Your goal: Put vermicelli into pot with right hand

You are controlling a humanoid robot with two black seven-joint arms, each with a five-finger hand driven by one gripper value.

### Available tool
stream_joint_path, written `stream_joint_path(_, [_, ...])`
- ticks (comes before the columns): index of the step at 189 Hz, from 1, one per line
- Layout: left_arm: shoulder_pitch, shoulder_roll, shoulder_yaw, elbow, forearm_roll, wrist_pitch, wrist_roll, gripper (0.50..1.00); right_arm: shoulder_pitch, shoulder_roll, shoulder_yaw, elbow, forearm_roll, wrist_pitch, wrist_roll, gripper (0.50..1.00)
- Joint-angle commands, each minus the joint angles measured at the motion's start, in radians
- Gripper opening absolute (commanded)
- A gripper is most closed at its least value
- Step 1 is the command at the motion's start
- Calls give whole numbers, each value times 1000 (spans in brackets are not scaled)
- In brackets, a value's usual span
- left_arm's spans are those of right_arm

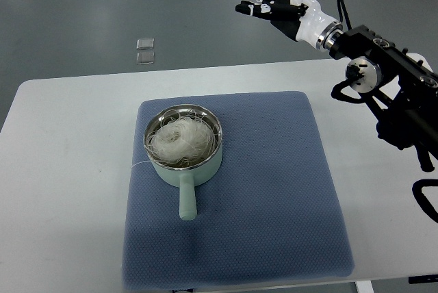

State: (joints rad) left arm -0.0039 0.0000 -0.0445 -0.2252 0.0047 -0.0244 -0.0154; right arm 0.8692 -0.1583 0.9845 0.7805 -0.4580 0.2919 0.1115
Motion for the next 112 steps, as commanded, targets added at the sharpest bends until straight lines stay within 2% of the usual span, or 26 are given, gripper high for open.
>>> stream_joint_path(1, [1, 0, 0, -2, 0, 0, 0, 1000, -87, 32, 85, -4, 104, -50, 17, 926])
stream_joint_path(10, [-1, 0, 0, -2, 0, 0, 0, 1000, -119, 40, 97, -12, 153, -68, 53, 926])
stream_joint_path(20, [1, 0, 0, -2, 0, 0, 0, 1000, -141, 45, 102, -20, 193, -68, 94, 928])
stream_joint_path(35, [-1, 0, 0, -3, 0, 0, 0, 1000, -179, 45, 102, -26, 271, -62, 189, 926])
stream_joint_path(45, [1, 0, 0, -3, 0, 0, 0, 1000, -200, 43, 102, -27, 321, -57, 221, 926])
stream_joint_path(112, [-1, 0, 2, -5, 1, 0, 0, 1000, -217, 59, 97, -35, 374, -30, 232, 926])
